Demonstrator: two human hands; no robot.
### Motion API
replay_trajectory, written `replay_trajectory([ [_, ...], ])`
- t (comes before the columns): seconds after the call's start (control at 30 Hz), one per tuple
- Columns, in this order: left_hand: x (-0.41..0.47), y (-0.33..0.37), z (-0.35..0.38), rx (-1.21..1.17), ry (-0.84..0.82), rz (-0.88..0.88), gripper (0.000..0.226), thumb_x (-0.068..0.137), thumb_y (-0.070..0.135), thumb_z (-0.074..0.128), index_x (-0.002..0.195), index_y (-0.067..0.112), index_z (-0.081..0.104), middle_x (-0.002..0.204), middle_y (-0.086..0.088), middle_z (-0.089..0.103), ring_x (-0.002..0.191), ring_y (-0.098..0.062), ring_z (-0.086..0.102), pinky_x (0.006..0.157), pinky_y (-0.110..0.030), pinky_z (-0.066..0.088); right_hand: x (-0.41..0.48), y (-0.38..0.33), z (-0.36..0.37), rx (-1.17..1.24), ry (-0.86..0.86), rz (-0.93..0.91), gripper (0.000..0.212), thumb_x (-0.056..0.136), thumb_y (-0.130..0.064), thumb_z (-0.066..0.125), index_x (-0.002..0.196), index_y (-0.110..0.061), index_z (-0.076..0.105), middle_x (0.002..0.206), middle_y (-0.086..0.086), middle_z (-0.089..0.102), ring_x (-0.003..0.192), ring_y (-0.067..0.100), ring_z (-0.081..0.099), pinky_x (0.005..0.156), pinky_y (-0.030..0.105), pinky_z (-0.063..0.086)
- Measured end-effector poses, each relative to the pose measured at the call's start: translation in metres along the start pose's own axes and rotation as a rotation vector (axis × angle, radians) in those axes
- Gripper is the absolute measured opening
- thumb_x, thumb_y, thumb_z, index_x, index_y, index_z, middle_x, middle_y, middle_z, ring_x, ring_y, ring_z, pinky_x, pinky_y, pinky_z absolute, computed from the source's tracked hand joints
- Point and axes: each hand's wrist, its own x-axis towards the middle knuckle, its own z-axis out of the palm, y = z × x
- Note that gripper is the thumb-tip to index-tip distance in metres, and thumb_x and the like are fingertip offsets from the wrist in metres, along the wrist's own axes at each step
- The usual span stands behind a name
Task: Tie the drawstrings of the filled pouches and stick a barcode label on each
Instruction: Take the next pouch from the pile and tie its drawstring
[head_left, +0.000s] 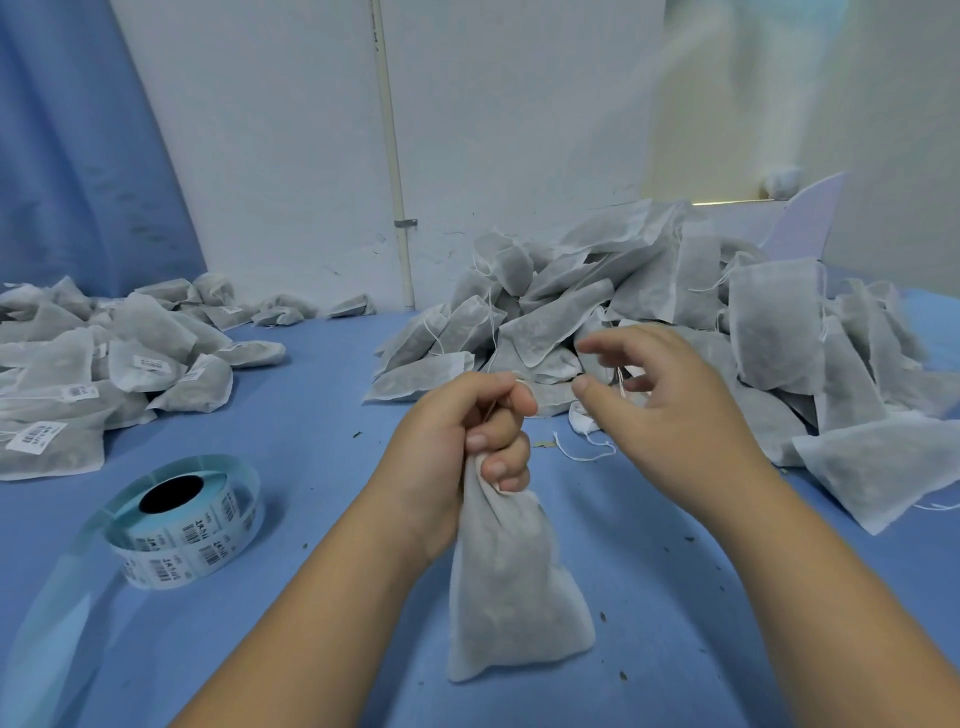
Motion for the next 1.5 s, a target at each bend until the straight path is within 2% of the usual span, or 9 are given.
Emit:
replay_trajectory([
  [0.1,0.002,-0.002,-0.003,-0.035,0.008,-0.05,0.021,0.075,0.024,0.054,0.058,0.015,0.062,0.043,0.006,0.023,0.036,-0.01,0.028,0.042,-0.023,0.028,-0.002,-0.008,0.0,0.211,0.015,0.016,0.019,0.085,-0.014,0.069,0.088,-0.033,0.068,0.089,-0.016,0.063,0.079,-0.001,0.059,0.069,0.013,0.045],
  [0.2,0.003,-0.005,-0.004,-0.008,-0.006,-0.076,0.019,0.073,0.026,0.057,0.06,0.014,0.063,0.044,0.006,0.023,0.036,-0.01,0.029,0.042,-0.023,0.03,-0.006,-0.017,0.001,0.351,-0.111,0.054,0.016,0.086,-0.013,0.068,0.077,-0.025,0.074,0.07,-0.003,0.066,0.066,0.01,0.056,0.062,0.026,0.047],
  [0.33,0.002,-0.006,-0.004,0.022,-0.027,-0.081,0.02,0.075,0.027,0.056,0.06,0.013,0.06,0.044,0.006,0.024,0.037,-0.01,0.028,0.043,-0.022,0.03,-0.009,-0.019,0.001,0.321,-0.237,0.07,0.017,0.086,-0.013,0.067,0.074,-0.023,0.075,0.079,0.01,0.069,0.07,0.026,0.057,0.068,0.042,0.05],
  [0.43,0.002,-0.007,-0.006,0.117,-0.022,-0.063,0.03,0.087,0.019,0.051,0.059,0.014,0.06,0.046,0.005,0.024,0.038,-0.011,0.028,0.044,-0.023,0.029,-0.007,-0.019,-0.002,0.351,-0.285,0.109,0.017,0.084,-0.012,0.068,0.074,-0.022,0.076,0.076,0.008,0.07,0.064,0.009,0.059,0.062,0.025,0.049],
  [0.53,0.001,-0.007,-0.006,0.172,-0.049,-0.069,0.029,0.086,0.019,0.053,0.059,0.014,0.061,0.046,0.005,0.025,0.039,-0.012,0.028,0.045,-0.024,0.029,-0.006,-0.018,-0.004,0.359,-0.329,0.125,0.016,0.081,-0.01,0.068,0.071,-0.02,0.075,0.068,0.0,0.069,0.058,0.004,0.058,0.054,0.013,0.044],
  [0.7,0.0,-0.007,-0.008,0.246,-0.095,-0.105,0.027,0.083,0.025,0.054,0.059,0.015,0.059,0.047,0.004,0.025,0.041,-0.012,0.03,0.046,-0.023,0.032,-0.006,-0.016,-0.005,0.343,-0.39,0.15,0.013,0.081,-0.008,0.07,0.071,-0.015,0.073,0.066,0.009,0.066,0.058,0.008,0.058,0.053,0.018,0.044],
  [0.87,-0.002,-0.007,-0.007,0.289,-0.074,-0.114,0.042,0.099,0.018,0.047,0.059,0.015,0.059,0.048,0.004,0.026,0.041,-0.012,0.03,0.046,-0.024,0.032,-0.004,-0.012,-0.008,0.361,-0.447,0.177,0.018,0.083,-0.007,0.069,0.068,-0.017,0.074,0.064,-0.001,0.066,0.059,0.008,0.059,0.053,0.02,0.045],
  [1.03,-0.002,-0.01,-0.002,0.33,-0.062,-0.13,0.046,0.101,0.021,0.047,0.058,0.018,0.061,0.047,0.005,0.028,0.04,-0.01,0.031,0.045,-0.021,0.033,-0.004,-0.011,-0.008,0.292,-0.459,0.196,0.009,0.065,-0.023,0.063,0.065,-0.018,0.071,0.063,0.002,0.063,0.058,0.007,0.057,0.055,0.021,0.045],
  [1.5,-0.001,-0.008,-0.007,0.328,-0.016,-0.252,0.02,0.088,0.023,0.069,0.07,0.017,0.076,0.056,0.004,0.046,0.042,-0.009,0.04,0.045,-0.02,0.035,-0.003,-0.005,-0.01,0.227,-0.531,0.183,0.027,0.045,-0.045,0.058,0.059,-0.022,0.061,0.057,-0.004,0.057,0.058,0.008,0.056,0.061,0.028,0.042],
])
